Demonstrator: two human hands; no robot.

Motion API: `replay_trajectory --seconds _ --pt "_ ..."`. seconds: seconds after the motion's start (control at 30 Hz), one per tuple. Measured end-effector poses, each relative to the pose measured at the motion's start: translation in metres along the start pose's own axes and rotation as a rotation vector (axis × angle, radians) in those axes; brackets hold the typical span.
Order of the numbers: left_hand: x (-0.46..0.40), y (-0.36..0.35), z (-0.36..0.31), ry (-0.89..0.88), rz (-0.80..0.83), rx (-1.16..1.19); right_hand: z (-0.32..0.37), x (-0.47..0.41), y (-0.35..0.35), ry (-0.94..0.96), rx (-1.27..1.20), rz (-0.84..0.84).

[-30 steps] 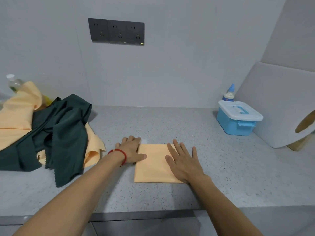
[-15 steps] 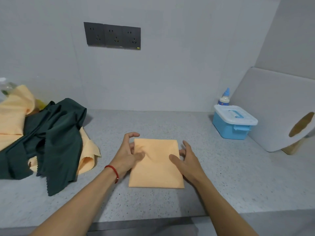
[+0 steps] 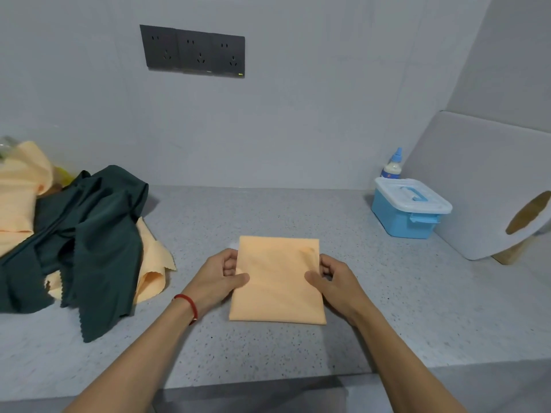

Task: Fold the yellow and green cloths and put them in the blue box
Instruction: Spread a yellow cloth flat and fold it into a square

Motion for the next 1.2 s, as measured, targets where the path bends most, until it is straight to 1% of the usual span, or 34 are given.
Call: replay_trajectory --seconds 0.07,0.17,0.23,0.33,0.4,0.57,0.77,0.93,1.1,1.17,1.2 --pt "0.002 0.004 0.001 -0.033 -0.031 0.024 -0.001 0.0 -0.002 -0.002 -0.009 0.028" --pt "0.005 0.009 -0.002 -0.086 -0.032 0.059 0.005 0.001 -0.004 0.027 -0.058 0.057" --pt "0.007 0.01 -0.001 -0.071 -0.02 0.083 0.01 0.003 -0.003 0.063 -0.09 0.044" --pt "0.008 0.007 -0.004 -0.076 0.022 0.039 0.012 0.004 0.001 0.086 -0.093 0.003" --pt "0.008 0.008 -0.001 -0.064 -0.003 0.021 0.006 0.003 0.004 0.067 -0.091 -0.035" --pt "0.007 0.007 -0.003 -0.111 -0.026 -0.049 0.001 0.002 0.009 0.053 -0.146 -0.106" --pt "0.008 0.009 -0.004 -0.11 -0.06 -0.108 -0.006 -0.001 0.01 0.035 -0.149 -0.105" --pt "0.008 0.009 -0.006 -0.107 -0.114 -0.184 -0.01 -0.003 0.012 -0.03 -0.116 -0.1" --pt "0.013 0.016 -0.003 -0.047 -0.178 -0.193 0.008 0.005 0.001 0.085 0.147 -0.061" --pt "0.018 0.018 -0.009 -0.071 -0.249 -0.203 0.012 0.006 0.0 0.117 0.173 -0.072" --pt "0.022 0.017 -0.017 -0.118 -0.277 -0.263 0.015 0.007 -0.001 0.131 0.188 -0.077"
Point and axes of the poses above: each hand's wrist, its own x-axis away from the middle knuckle, its own y-axis out of the back of the hand, z = x × y, the point moved 10 cm from there along -x, towards the middle knuckle, and after that the axes turned 3 degrees about -y, right-handed, at the moved point
